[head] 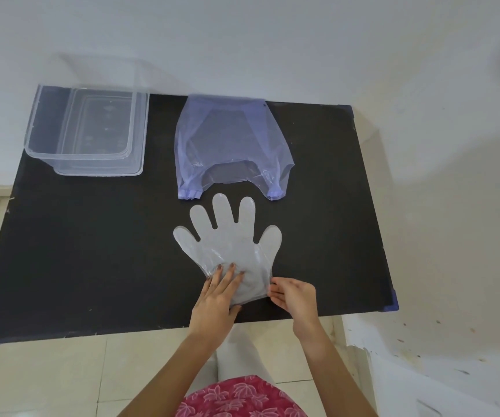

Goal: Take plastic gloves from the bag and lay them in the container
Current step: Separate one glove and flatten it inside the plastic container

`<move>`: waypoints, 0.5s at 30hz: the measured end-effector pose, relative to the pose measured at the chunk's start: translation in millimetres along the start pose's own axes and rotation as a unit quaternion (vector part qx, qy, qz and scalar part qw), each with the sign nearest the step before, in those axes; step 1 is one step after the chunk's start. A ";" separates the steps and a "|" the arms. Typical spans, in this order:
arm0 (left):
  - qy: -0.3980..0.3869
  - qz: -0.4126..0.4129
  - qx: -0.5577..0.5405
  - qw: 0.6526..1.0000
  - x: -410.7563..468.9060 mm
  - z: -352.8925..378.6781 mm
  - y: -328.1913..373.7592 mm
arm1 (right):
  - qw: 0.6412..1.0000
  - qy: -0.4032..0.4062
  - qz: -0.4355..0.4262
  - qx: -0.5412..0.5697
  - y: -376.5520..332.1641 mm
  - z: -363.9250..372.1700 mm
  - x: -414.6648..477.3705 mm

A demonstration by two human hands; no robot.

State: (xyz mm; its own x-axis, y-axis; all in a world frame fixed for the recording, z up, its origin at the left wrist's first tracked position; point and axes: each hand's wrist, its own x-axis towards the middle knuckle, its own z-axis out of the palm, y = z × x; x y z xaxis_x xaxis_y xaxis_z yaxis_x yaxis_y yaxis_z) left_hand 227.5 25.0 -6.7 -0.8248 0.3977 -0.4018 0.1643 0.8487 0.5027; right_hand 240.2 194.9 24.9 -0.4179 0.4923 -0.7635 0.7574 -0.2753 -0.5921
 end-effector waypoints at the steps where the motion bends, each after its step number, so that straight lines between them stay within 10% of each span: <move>1: -0.002 0.000 0.005 1.000 -0.2 0.2 0.0 | 1.000 -0.008 0.013 0.015 -2.1 0.7 -0.3; 15: 0.112 -0.024 -0.149 0.982 -3.9 -9.5 -3.8 | 0.999 -0.004 -0.029 0.022 -31.5 28.6 4.0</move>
State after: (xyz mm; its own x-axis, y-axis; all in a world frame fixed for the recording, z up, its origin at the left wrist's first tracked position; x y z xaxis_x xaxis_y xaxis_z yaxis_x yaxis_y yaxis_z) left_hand 224.9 16.9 0.2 -0.9317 0.2439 -0.2690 -0.0165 0.7116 0.7024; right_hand 200.3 181.9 33.1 -0.4653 0.5018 -0.7292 0.7083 -0.2830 -0.6467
